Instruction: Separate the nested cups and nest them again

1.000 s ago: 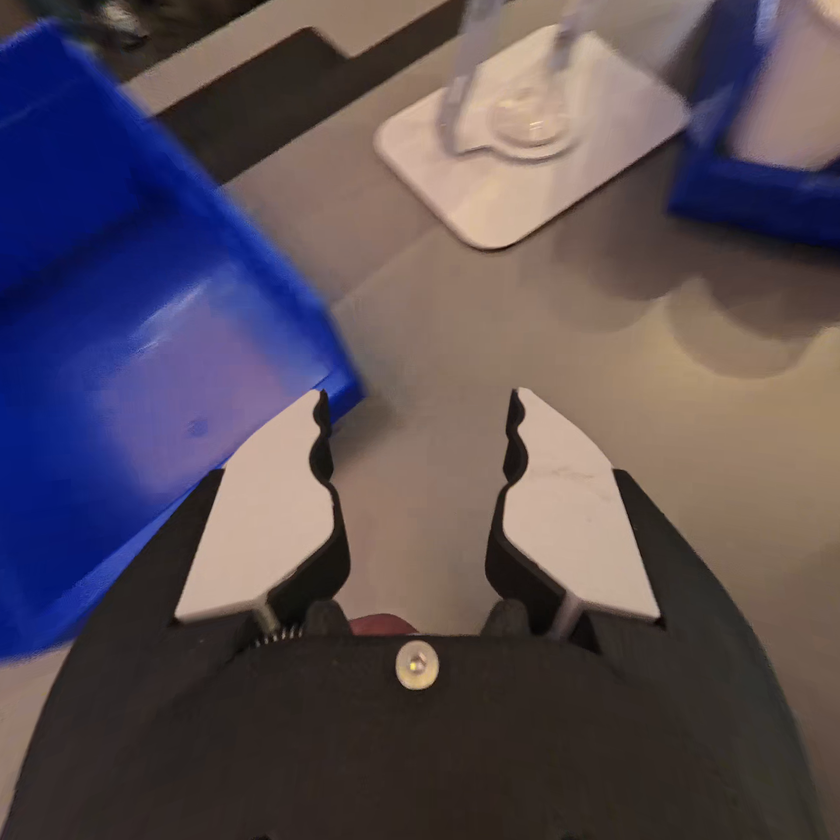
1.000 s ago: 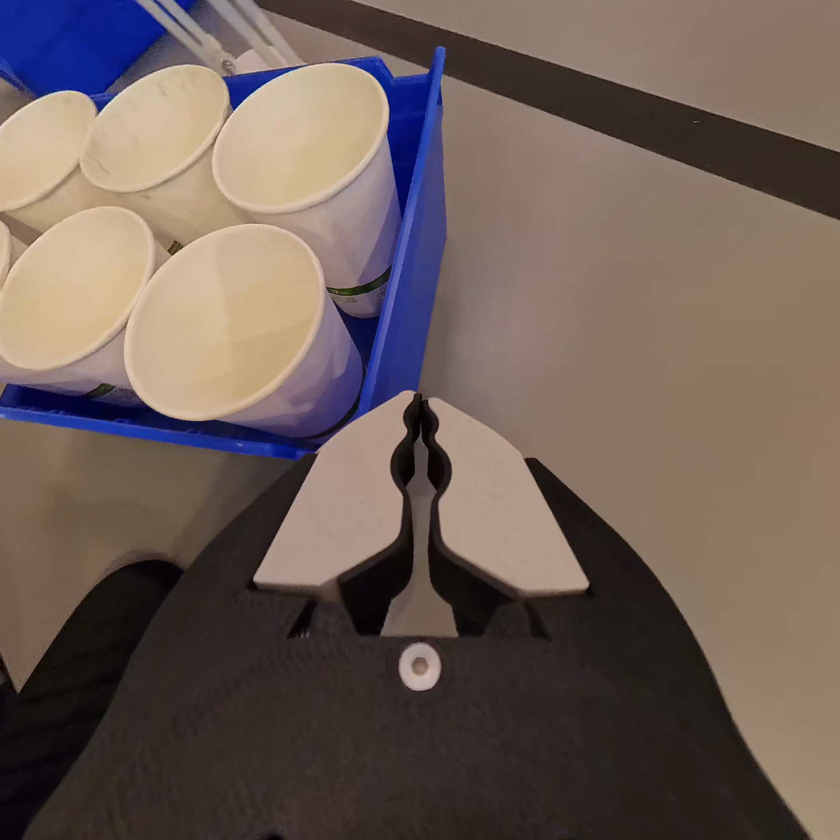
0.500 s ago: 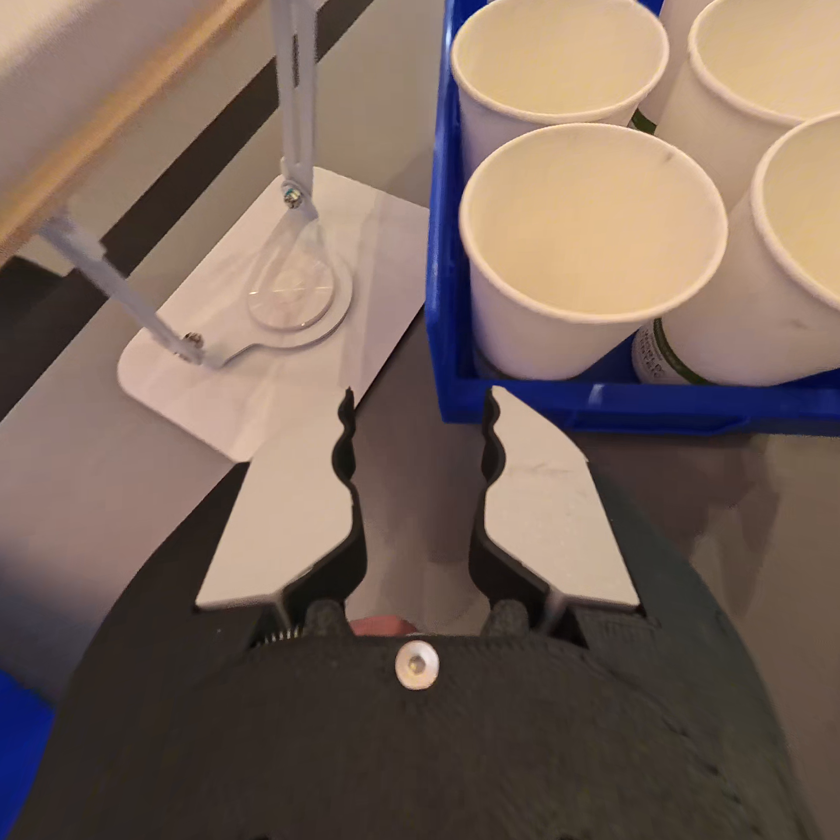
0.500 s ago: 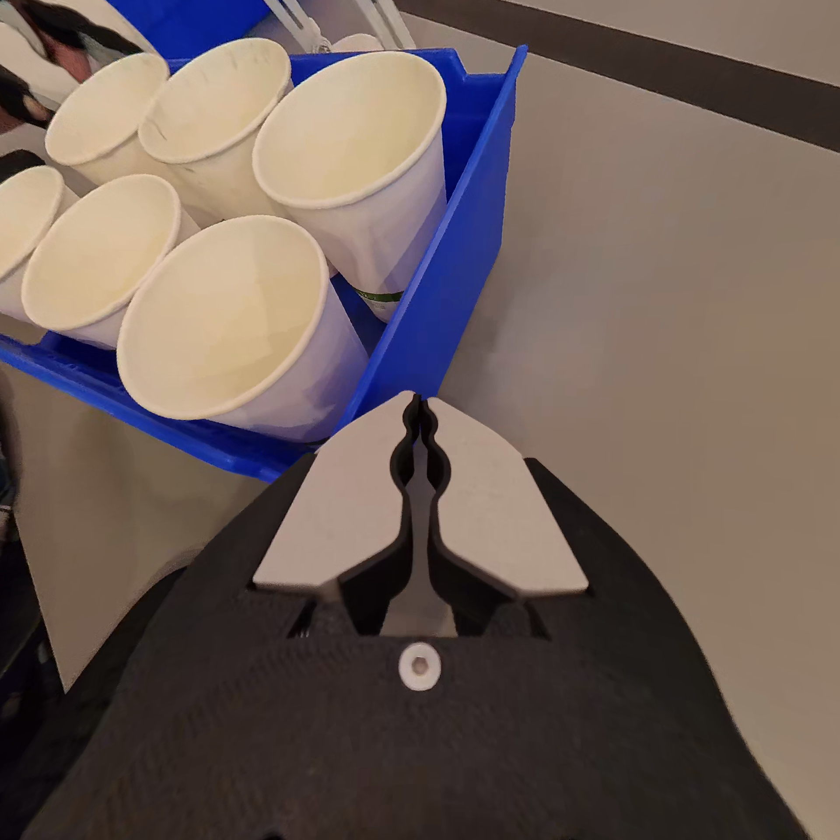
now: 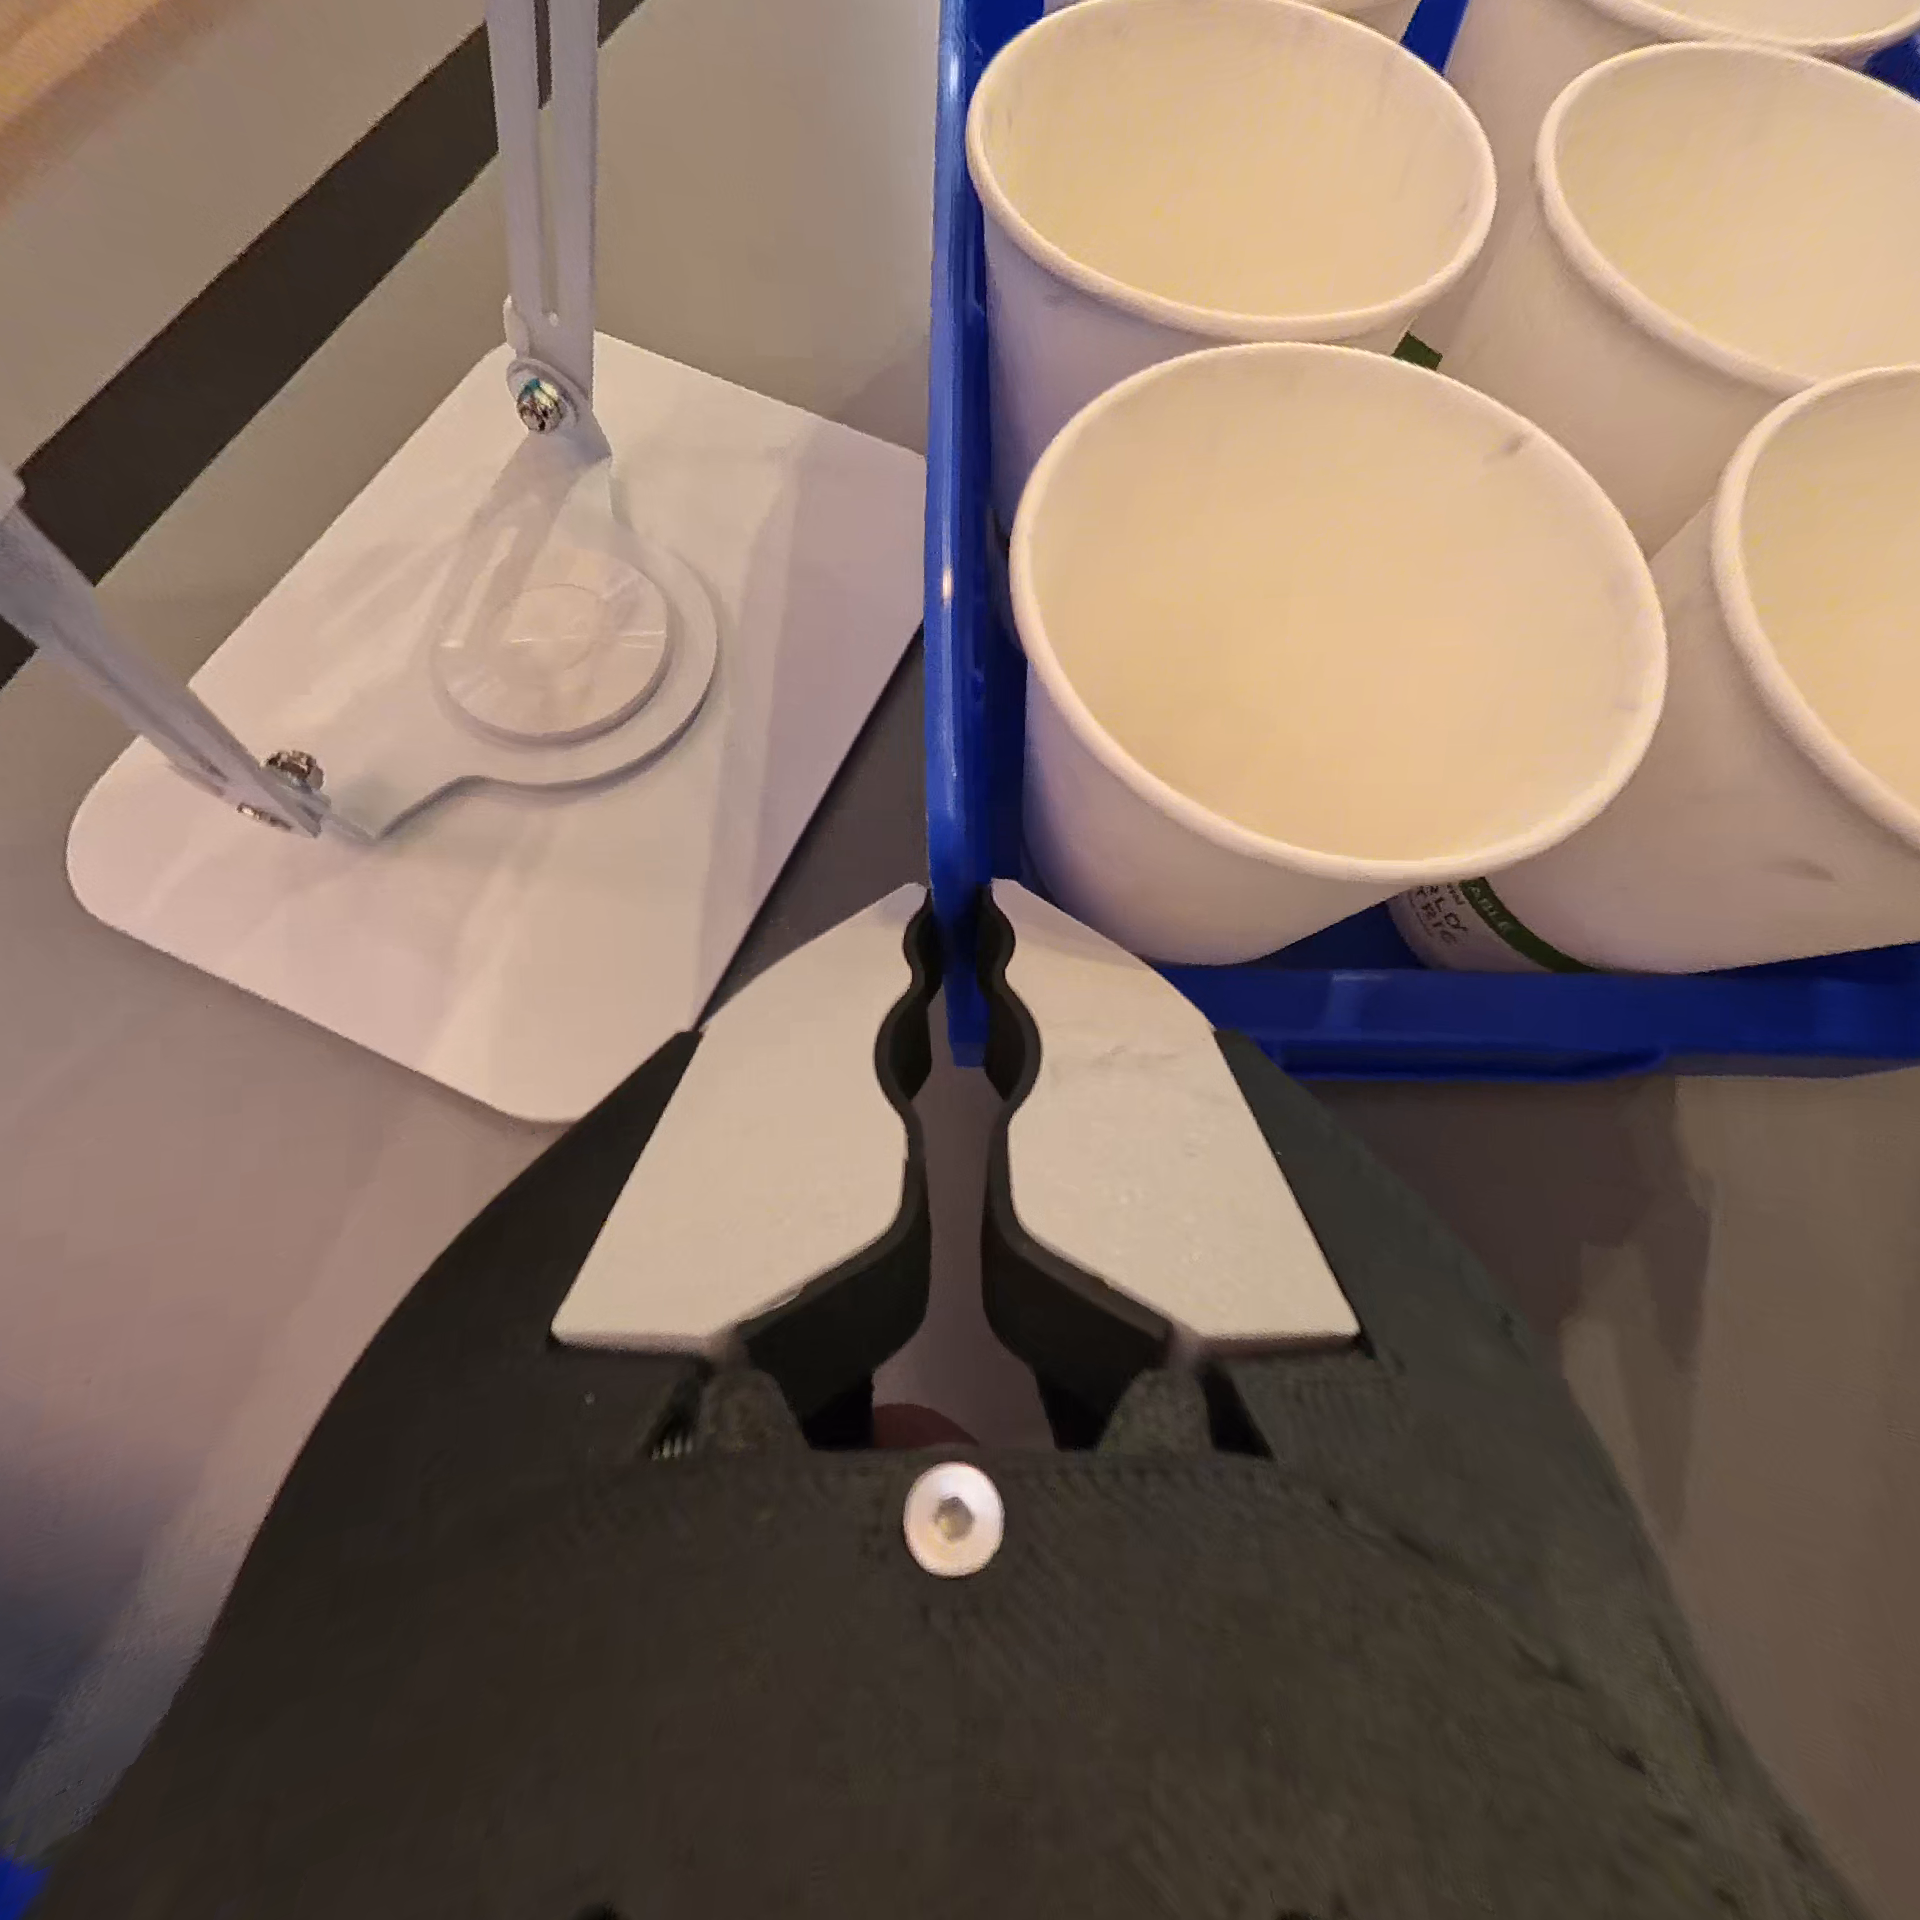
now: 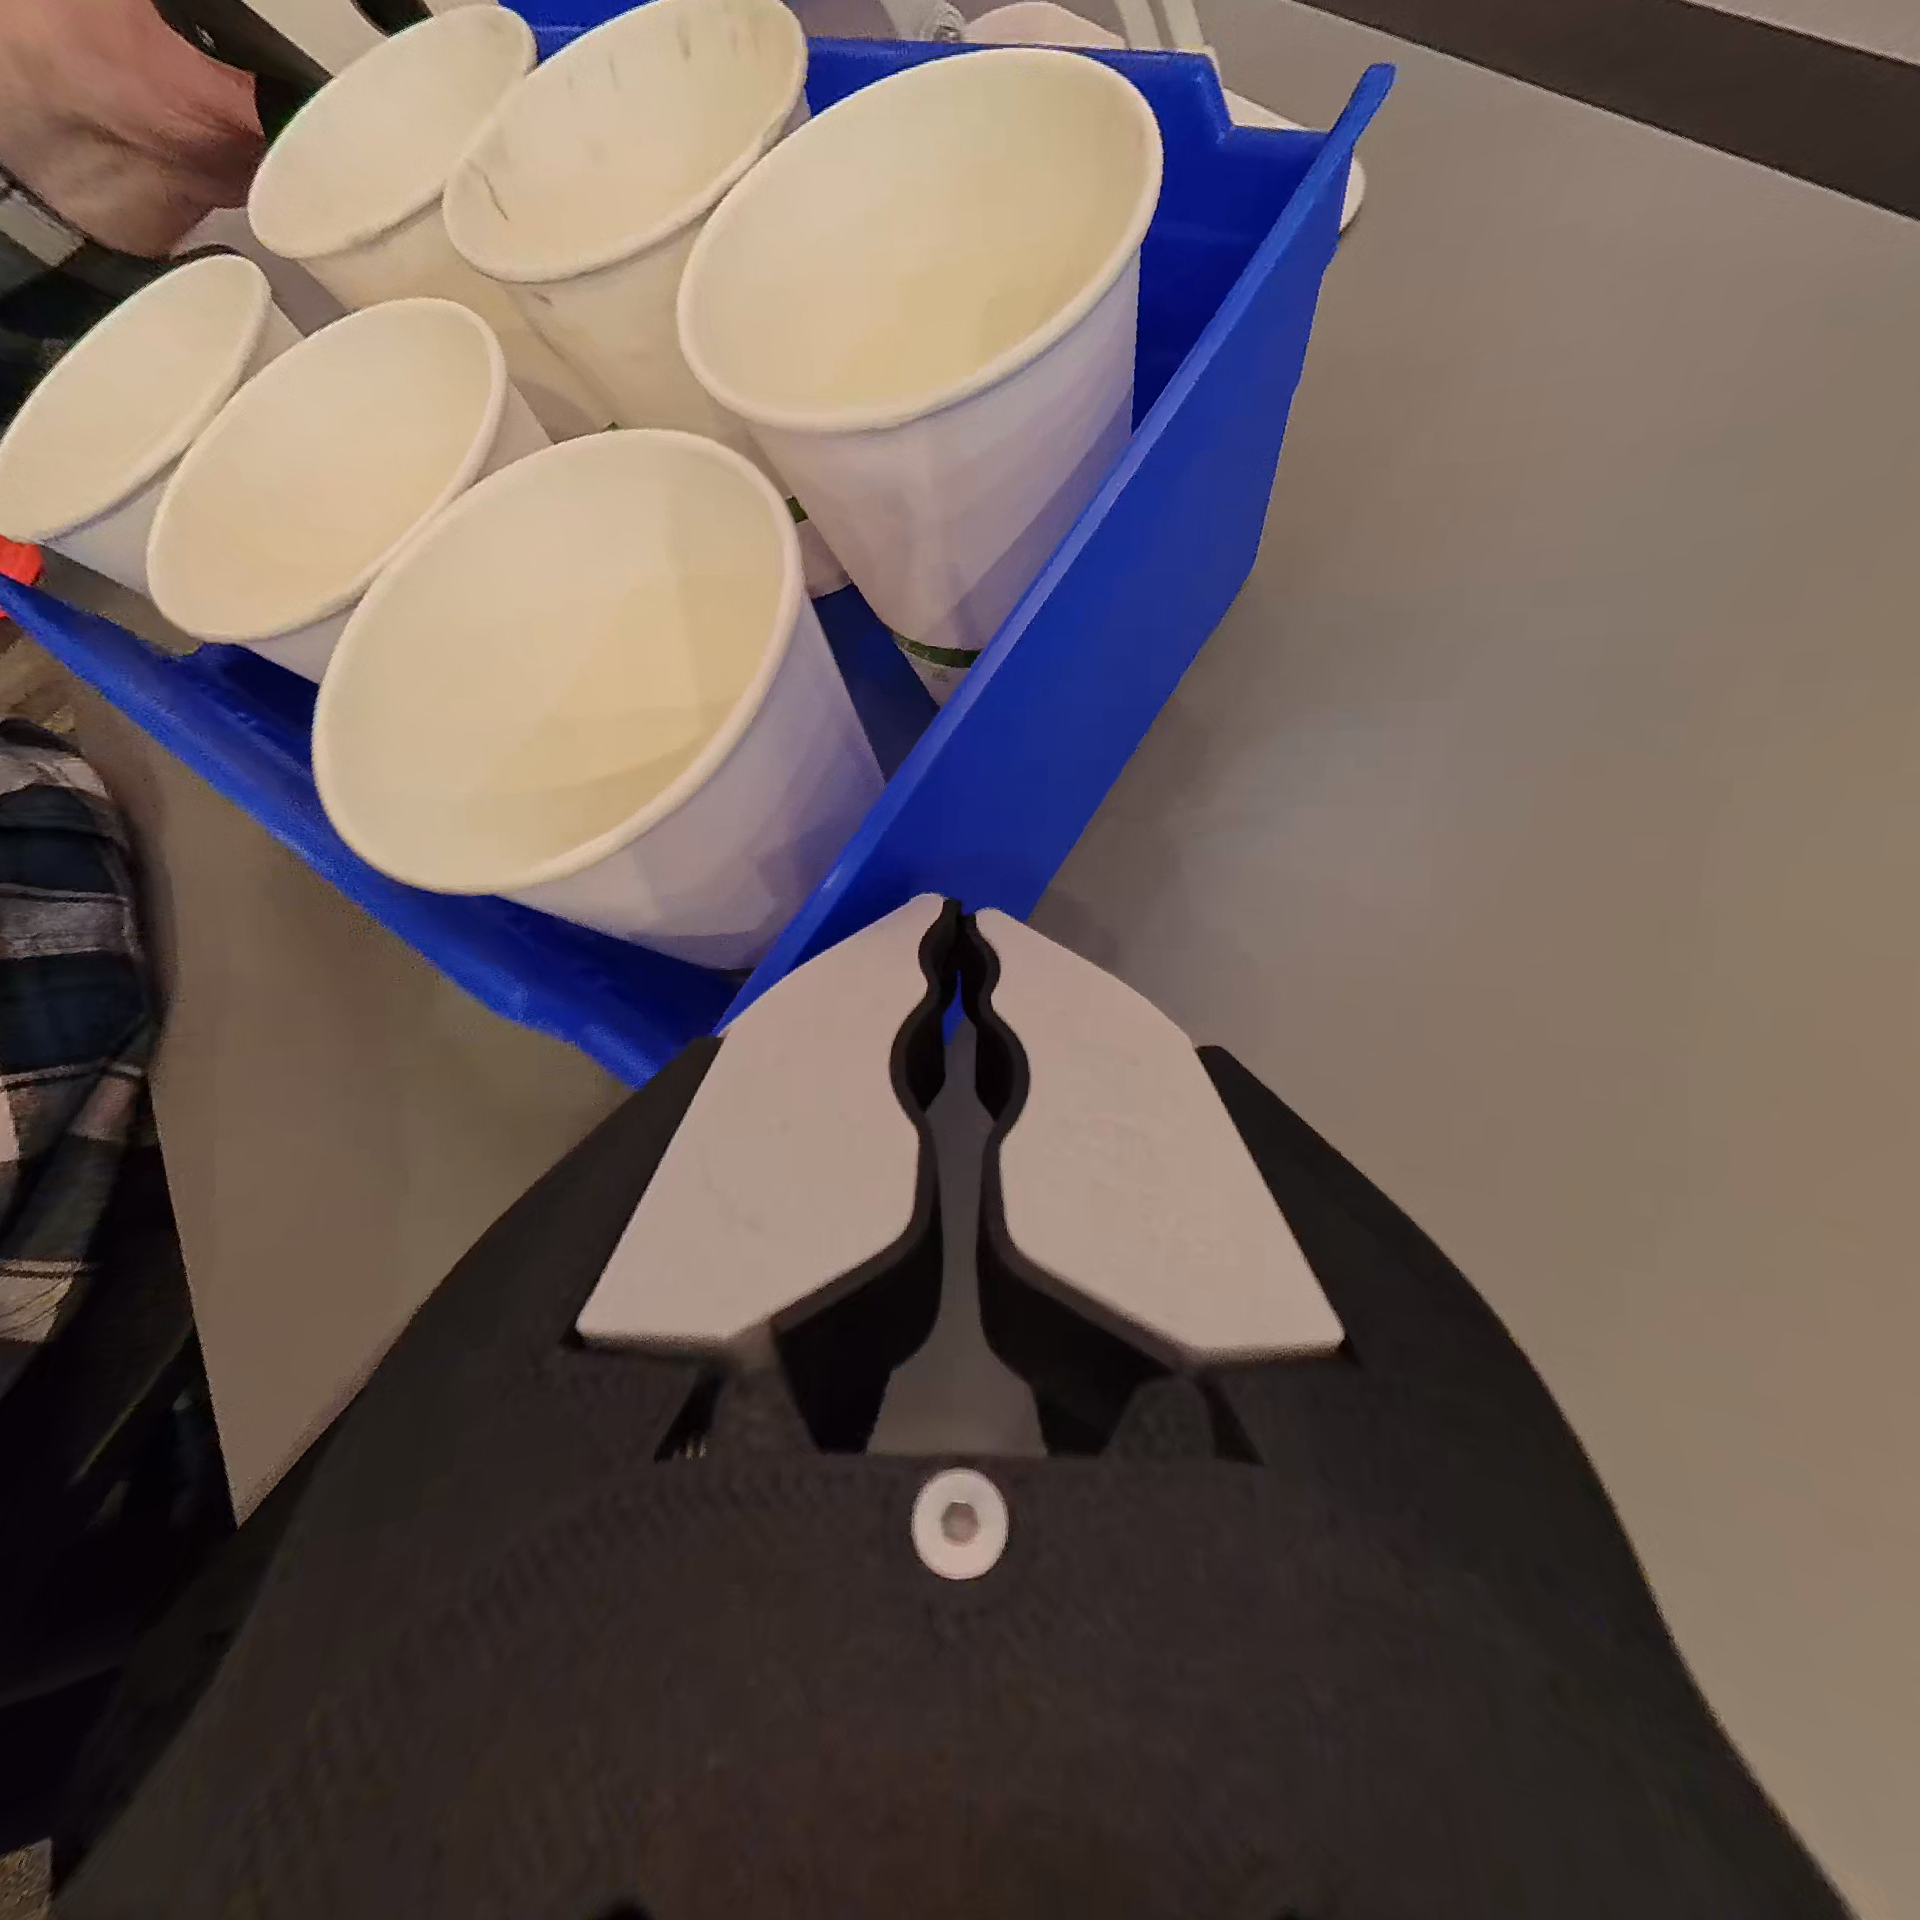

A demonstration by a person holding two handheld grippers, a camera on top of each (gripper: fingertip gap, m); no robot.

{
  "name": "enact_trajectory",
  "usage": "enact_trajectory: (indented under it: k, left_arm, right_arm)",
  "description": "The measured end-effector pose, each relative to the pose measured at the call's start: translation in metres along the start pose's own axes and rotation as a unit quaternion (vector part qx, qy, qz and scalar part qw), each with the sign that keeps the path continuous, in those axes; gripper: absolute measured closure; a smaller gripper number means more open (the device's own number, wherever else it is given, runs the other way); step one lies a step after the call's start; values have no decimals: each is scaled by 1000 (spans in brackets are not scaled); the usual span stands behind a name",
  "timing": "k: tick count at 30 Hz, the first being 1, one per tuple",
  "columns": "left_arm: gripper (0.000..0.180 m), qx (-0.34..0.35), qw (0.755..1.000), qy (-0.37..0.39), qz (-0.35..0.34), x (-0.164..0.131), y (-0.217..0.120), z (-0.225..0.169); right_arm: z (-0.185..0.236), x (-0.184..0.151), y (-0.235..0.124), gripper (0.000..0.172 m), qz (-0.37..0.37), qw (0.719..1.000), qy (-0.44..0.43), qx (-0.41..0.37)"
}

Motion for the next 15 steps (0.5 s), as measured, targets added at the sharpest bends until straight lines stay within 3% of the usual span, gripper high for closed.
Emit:
enact_trajectory:
  k: [1,15]
  left_arm:
    - [175,-2,1000,-1,4,-3,-4,-1]
    - [175,-8,997,18,75,-53,-85,21]
  right_arm:
    - [2,0,1,172,1,1000,-3,5]
    - [17,4,15,172,17,998,-35,39]
Point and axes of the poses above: each gripper's, where its closed fingertips meet, y out along the fingers, x out of its top, z = x × y across the jaws, the point moved 9 cm from there along -y, back along the fingers, and after that the axes turned 7 degrees about -y, right-handed, at the moved point
